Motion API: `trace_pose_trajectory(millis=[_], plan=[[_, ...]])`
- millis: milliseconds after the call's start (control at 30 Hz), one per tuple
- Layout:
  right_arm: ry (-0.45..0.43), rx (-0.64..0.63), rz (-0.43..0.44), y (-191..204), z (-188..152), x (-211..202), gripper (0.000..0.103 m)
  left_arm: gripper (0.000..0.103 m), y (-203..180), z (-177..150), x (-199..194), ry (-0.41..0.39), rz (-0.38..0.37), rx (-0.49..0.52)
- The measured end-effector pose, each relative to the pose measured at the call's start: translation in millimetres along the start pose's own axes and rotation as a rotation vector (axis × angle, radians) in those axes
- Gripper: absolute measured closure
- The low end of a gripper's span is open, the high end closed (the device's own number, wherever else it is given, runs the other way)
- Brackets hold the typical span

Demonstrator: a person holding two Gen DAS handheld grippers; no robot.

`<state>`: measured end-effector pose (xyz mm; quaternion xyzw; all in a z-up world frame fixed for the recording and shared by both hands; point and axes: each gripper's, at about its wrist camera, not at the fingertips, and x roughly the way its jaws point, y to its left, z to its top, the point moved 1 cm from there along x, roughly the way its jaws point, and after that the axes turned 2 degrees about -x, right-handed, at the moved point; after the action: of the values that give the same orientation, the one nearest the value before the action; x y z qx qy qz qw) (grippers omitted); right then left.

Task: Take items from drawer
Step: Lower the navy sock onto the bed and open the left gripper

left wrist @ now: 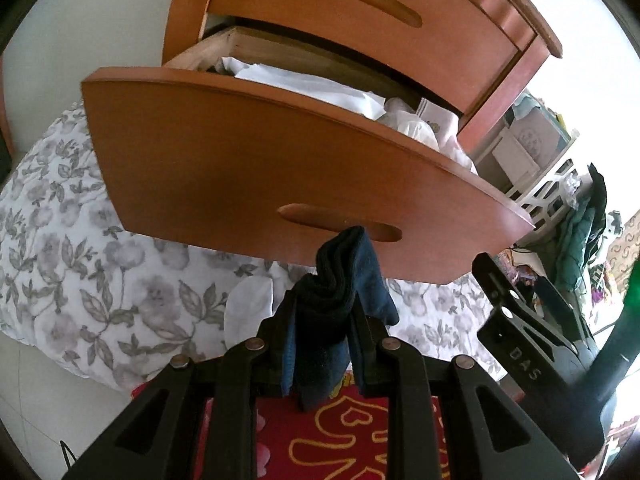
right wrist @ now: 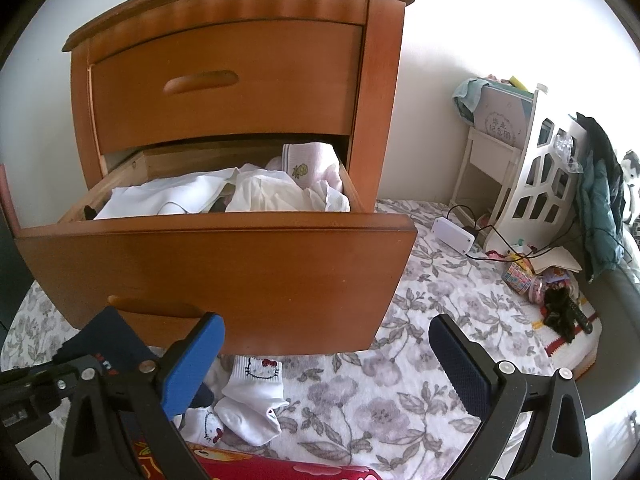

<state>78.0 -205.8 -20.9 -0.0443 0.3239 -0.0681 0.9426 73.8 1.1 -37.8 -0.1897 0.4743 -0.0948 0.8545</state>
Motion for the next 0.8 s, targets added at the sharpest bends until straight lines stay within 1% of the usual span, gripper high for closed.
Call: trace_pose_trajectory(millis=[167,233,300,433,533,600,733,767,800], plan=[[0.001,0.002,0.001,0,0,0,0.0,0.078,5,-2,3,-0.004,-0.005,-0.018],[0.0,-0.001,-0.001,1,0,0,0.0,0.074,6,-1,2,-0.003,-0.008,-0.023],[0.001,-0.002,-0.002,1,0,0,0.0,0.067,8,-1,2,0.002,-0.013,-0.033],[0.001,-0.001,-0.001,0,-1,1,0.0,0.064,9,-3,3,0.018,-0.011,-0.039],[0.0,-0.002,-0.001,-1,-1,1,0.0,0.057,12,-4,3,0.022,-0.007,-0.054],[0.001,-0.001,-0.001,-1,0,1,0.0,0.05,14,-4,2,0.018,0.002,-0.057],[0.003,-0.001,0.0,-1,-1,0,0.0,0.038,20,-3,-1,0.008,0.051,-0.067],[0.002,-0.002,-0.001,-1,-1,0,0.0,0.033,22,-4,0,0.01,0.069,-0.07],[0.002,-0.002,-0.001,-1,-1,1,0.0,0.029,24,-4,0,0.011,0.083,-0.072]])
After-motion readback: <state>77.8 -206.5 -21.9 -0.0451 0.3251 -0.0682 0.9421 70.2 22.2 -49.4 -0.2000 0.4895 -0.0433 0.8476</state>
